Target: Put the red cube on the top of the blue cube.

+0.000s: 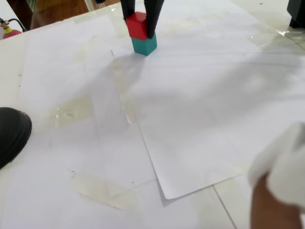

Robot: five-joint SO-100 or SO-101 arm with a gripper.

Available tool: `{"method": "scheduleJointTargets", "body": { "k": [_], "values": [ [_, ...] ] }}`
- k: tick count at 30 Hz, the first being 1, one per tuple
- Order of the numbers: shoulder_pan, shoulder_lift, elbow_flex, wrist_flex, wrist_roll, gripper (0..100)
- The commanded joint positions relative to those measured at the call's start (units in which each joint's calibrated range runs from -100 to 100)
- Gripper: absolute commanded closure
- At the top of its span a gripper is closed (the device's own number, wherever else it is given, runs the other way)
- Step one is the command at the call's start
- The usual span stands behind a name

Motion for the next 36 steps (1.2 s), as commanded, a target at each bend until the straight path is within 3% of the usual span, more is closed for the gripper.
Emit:
{"method": "scheduleJointTargets", "body": {
  "k": [1, 23, 36],
  "values": [
    [0.8, -1.1, -4.9, -1.2, -0.3, 81],
    [0.8, -0.4, -4.9, 3.2, -4.0, 64],
    [-1.3, -2.3, -9.4, 10.3, -6.6, 61]
  ]
}}
